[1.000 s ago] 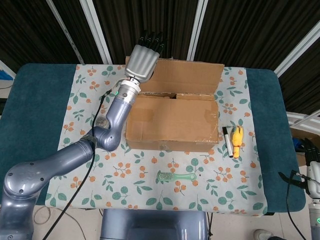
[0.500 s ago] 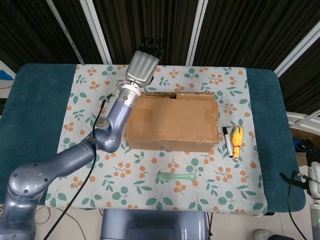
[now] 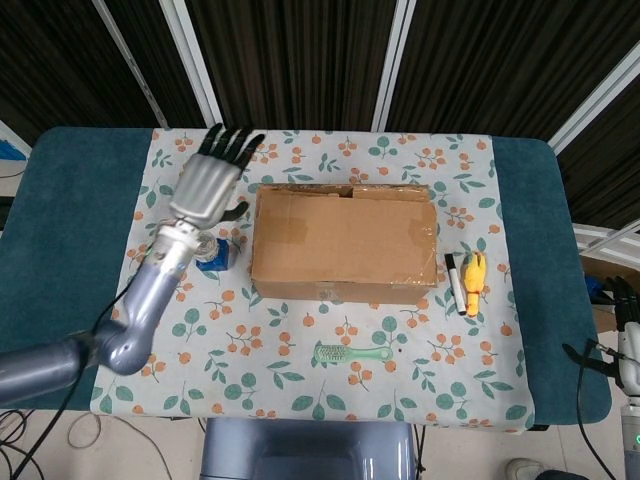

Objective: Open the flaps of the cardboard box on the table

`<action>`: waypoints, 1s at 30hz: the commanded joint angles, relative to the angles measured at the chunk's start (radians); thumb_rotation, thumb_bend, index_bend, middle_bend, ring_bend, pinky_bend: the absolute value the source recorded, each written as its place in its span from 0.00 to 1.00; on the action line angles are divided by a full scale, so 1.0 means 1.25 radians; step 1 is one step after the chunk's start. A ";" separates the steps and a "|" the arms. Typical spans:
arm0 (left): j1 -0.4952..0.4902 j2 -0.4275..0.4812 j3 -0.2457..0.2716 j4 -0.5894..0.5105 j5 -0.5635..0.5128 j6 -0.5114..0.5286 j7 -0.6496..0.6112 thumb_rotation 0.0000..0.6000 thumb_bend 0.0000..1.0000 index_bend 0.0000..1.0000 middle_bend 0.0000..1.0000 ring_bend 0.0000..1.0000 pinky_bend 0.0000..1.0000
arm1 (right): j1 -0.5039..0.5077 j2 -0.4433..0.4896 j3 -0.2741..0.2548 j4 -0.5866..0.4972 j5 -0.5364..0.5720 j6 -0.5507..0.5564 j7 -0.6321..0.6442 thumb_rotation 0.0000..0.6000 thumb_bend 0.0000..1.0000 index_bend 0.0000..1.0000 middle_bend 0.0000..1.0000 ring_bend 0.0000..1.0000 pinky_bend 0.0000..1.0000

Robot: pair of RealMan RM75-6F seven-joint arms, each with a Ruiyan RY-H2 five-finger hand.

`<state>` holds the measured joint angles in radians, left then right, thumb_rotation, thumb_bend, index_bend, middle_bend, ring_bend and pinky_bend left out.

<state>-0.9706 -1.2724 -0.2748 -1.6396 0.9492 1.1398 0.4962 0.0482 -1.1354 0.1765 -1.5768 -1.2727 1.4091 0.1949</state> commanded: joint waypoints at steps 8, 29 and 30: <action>0.272 0.130 0.165 -0.144 0.185 0.234 -0.095 1.00 0.18 0.00 0.00 0.00 0.00 | 0.004 -0.003 -0.001 -0.008 0.008 -0.001 -0.046 1.00 0.13 0.00 0.00 0.00 0.22; 0.483 -0.010 0.223 0.043 0.276 0.324 -0.247 1.00 0.00 0.00 0.00 0.00 0.00 | 0.142 0.158 0.132 -0.156 0.069 -0.131 -0.096 1.00 0.21 0.01 0.01 0.02 0.22; 0.485 -0.010 0.219 0.044 0.274 0.317 -0.255 1.00 0.00 0.00 0.00 0.00 0.00 | 0.162 0.172 0.145 -0.162 0.084 -0.161 -0.094 1.00 0.24 0.01 0.02 0.03 0.22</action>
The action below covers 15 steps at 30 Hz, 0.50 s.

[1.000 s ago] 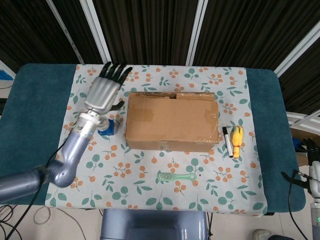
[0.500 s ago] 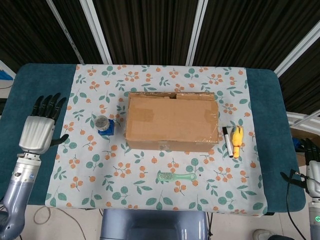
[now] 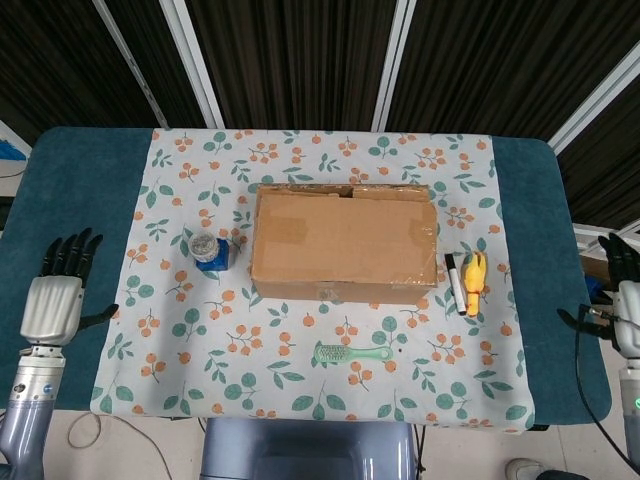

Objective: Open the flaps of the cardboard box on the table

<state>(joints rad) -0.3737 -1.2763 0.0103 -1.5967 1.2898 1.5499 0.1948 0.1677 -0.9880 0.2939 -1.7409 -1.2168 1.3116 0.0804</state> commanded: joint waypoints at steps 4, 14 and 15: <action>0.013 -0.007 -0.020 0.017 0.006 -0.027 -0.027 1.00 0.00 0.00 0.00 0.00 0.00 | 0.159 0.096 0.104 -0.037 0.114 -0.214 0.010 1.00 0.42 0.07 0.07 0.08 0.23; 0.025 -0.010 -0.047 0.031 0.027 -0.039 -0.032 1.00 0.00 0.00 0.00 0.00 0.00 | 0.399 0.085 0.137 0.094 0.299 -0.528 -0.014 1.00 0.89 0.14 0.12 0.12 0.24; 0.026 -0.011 -0.049 0.032 0.028 -0.039 -0.031 1.00 0.00 0.00 0.00 0.00 0.00 | 0.416 0.079 0.135 0.110 0.311 -0.548 -0.014 1.00 0.91 0.14 0.13 0.13 0.24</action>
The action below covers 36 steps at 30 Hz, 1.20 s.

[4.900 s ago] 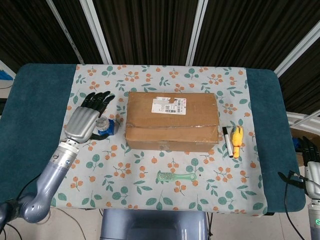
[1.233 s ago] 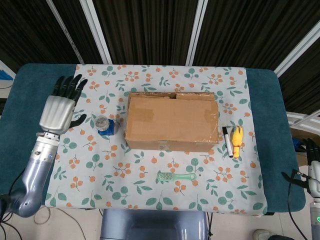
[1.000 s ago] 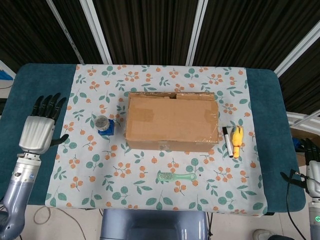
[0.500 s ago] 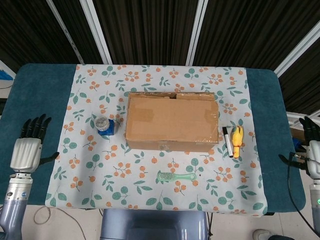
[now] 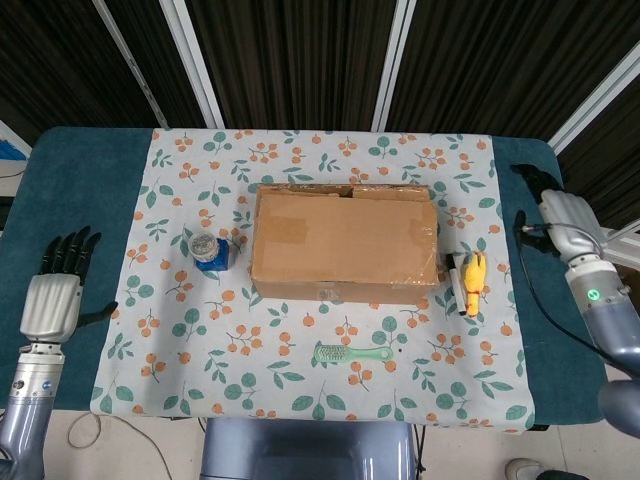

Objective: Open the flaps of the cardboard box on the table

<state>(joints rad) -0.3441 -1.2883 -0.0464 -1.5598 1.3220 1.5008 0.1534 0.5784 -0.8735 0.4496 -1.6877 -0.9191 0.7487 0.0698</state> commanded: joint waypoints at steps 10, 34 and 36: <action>0.011 -0.008 -0.022 0.012 0.013 -0.015 0.004 1.00 0.00 0.00 0.00 0.00 0.00 | 0.229 -0.103 -0.032 0.223 0.181 -0.221 -0.002 1.00 0.98 0.22 0.19 0.19 0.26; 0.024 -0.013 -0.050 0.025 0.020 -0.052 -0.005 1.00 0.01 0.00 0.00 0.00 0.00 | 0.353 -0.211 -0.073 0.270 0.289 -0.217 0.042 1.00 1.00 0.30 0.27 0.28 0.35; 0.024 -0.013 -0.051 0.025 0.020 -0.055 -0.005 1.00 0.01 0.00 0.00 0.00 0.00 | 0.355 -0.215 -0.077 0.271 0.289 -0.215 0.043 1.00 1.00 0.30 0.27 0.28 0.35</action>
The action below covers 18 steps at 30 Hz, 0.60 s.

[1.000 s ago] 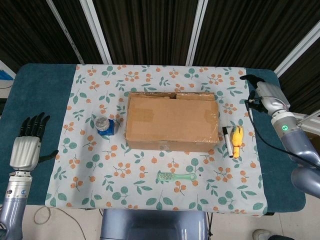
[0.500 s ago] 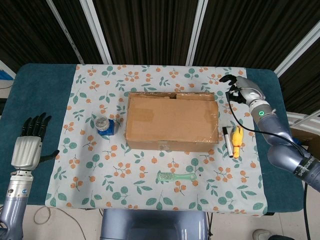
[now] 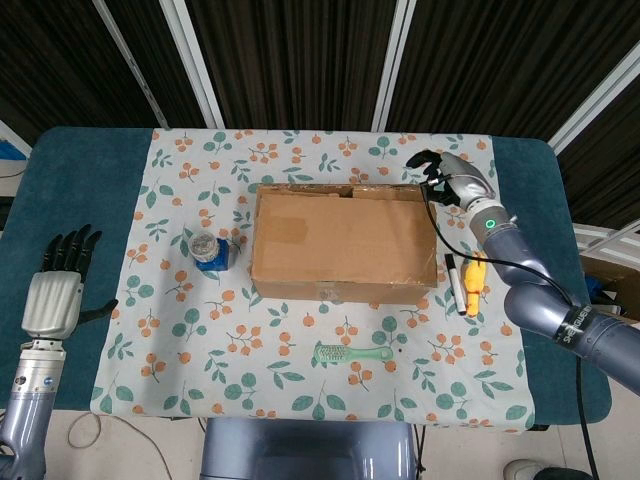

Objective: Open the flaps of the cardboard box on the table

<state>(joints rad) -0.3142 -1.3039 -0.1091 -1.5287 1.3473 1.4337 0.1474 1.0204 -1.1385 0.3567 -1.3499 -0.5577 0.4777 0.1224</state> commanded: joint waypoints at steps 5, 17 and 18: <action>0.002 0.000 -0.007 0.003 0.001 -0.004 0.000 1.00 0.01 0.00 0.00 0.00 0.00 | 0.006 -0.018 -0.014 0.009 0.009 0.000 0.011 1.00 1.00 0.30 0.27 0.28 0.35; 0.005 -0.002 -0.016 0.004 -0.001 -0.015 -0.001 1.00 0.01 0.00 0.00 0.00 0.00 | 0.014 -0.042 -0.034 0.025 0.003 -0.008 0.020 1.00 1.00 0.30 0.27 0.28 0.35; 0.005 -0.002 -0.016 0.005 -0.001 -0.016 -0.001 1.00 0.01 0.00 0.00 0.00 0.00 | 0.015 -0.044 -0.036 0.027 0.003 -0.009 0.020 1.00 1.00 0.30 0.27 0.28 0.35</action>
<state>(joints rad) -0.3079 -1.3063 -0.1294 -1.5230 1.3461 1.4134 0.1456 1.0386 -1.1927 0.3130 -1.3171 -0.5539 0.4674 0.1476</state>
